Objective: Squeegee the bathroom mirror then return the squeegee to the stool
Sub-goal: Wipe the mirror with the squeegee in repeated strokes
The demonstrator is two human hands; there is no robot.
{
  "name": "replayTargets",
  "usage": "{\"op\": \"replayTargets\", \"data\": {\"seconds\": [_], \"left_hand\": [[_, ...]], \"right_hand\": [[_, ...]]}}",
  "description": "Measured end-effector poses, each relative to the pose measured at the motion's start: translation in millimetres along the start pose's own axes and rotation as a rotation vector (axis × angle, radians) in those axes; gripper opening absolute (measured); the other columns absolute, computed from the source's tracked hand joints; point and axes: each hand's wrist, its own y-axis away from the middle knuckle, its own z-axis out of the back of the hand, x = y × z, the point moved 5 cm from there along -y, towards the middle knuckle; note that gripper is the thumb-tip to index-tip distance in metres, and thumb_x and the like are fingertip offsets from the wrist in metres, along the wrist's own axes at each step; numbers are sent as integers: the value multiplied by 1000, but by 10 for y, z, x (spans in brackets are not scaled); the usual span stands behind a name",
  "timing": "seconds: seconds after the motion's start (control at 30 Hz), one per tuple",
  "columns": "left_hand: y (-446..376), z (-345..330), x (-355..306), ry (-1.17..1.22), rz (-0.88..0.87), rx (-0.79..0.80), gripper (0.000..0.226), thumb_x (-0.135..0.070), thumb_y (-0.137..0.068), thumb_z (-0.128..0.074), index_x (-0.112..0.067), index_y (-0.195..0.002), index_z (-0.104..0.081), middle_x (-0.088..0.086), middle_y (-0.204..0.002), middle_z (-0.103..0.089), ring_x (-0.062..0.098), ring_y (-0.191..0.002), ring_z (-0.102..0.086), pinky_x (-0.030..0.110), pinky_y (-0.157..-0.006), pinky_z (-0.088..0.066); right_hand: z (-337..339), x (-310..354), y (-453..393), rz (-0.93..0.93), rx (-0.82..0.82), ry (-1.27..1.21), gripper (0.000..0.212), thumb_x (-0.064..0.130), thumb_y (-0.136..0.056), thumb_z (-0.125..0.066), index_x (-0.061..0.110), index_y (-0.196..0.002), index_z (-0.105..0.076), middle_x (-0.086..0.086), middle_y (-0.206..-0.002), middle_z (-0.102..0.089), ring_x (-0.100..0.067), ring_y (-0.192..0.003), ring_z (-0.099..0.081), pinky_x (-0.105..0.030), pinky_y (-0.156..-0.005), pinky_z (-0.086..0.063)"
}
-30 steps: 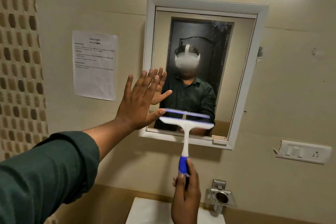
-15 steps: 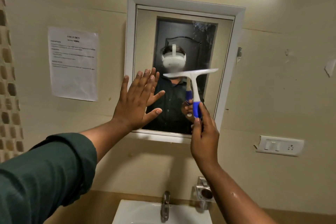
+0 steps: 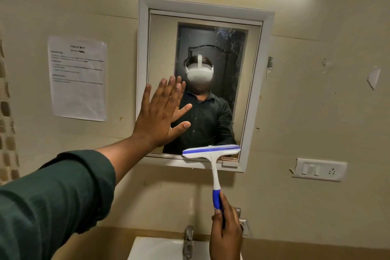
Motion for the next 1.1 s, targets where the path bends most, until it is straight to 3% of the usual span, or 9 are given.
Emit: {"op": "replayTargets", "data": {"seconds": [0.07, 0.17, 0.23, 0.37, 0.53, 0.7, 0.83, 0.93, 1.1], "left_hand": [[-62, 45, -30, 5, 3, -9, 96, -79, -102, -10, -15, -174, -6, 1, -177, 28, 22, -165, 22, 55, -131, 16], [-110, 76, -64, -1, -1, -19, 97, -79, -102, -10, -13, -173, -10, 1, -177, 28, 22, -165, 23, 55, -131, 16], [-127, 87, -75, -17, 4, -16, 97, -80, -102, -11, -14, -174, -8, 2, -177, 28, 22, -165, 23, 54, -130, 17], [-155, 116, -55, -35, 38, -11, 97, -80, -102, -13, -15, -174, -6, 3, -178, 25, 23, -165, 23, 54, -130, 19], [-174, 95, -40, -25, 68, 17, 98, -81, -101, -16, -16, -174, -6, 8, -182, 11, 25, -166, 19, 56, -131, 16], [-169, 109, -72, -20, 54, -3, 97, -81, -101, -17, -17, -174, -7, 4, -179, 21, 24, -166, 21, 58, -131, 13], [-125, 99, -93, -33, 46, 14, 97, -80, -102, -14, -15, -174, -8, 3, -178, 25, 24, -166, 22, 59, -131, 12], [-76, 94, -62, -48, 58, 16, 98, -80, -102, -15, -14, -174, -9, 5, -179, 22, 25, -166, 21, 56, -131, 15], [46, 84, -54, -8, 25, 8, 97, -78, -103, -14, -12, -173, -13, 5, -180, 19, 26, -167, 15, 56, -131, 13]], "right_hand": [[79, 113, -74, -8, -47, -66, 78, 5, -102, -60, 77, -130, -48, 17, -107, -63, -11, -92, -65, -16, -73, -51], [224, 464, -411, 54, -95, -152, 58, 9, -104, -55, 55, -140, -51, 27, -114, -59, -14, -96, -64, -26, -72, -56], [290, 788, -758, 130, -78, -164, 50, 11, -106, -53, 40, -147, -51, 36, -119, -55, -4, -104, -63, -17, -77, -54], [380, 1415, -1433, 281, -35, -136, 46, 14, -109, -51, 26, -153, -52, 20, -127, -59, 8, -116, -57, -7, -92, -48], [342, 1719, -1878, 311, -8, -137, 45, 19, -109, -50, 32, -152, -51, 4, -138, -61, -11, -117, -64, -21, -96, -54], [265, 1608, -1827, 285, -4, -126, 48, 18, -109, -50, 33, -155, -50, 13, -126, -58, 1, -108, -61, -6, -82, -47], [291, 1311, -1604, 235, -6, -112, 50, 19, -109, -50, 35, -156, -47, 15, -119, -57, 7, -108, -59, -11, -82, -49], [330, 968, -1325, 199, 7, -92, 51, 19, -108, -51, 38, -155, -47, 18, -114, -59, 2, -103, -60, -19, -81, -55], [362, 299, -701, 144, 32, -16, 66, 14, -104, -56, 63, -146, -41, 19, -114, -62, -1, -104, -63, -28, -83, -57]]}}
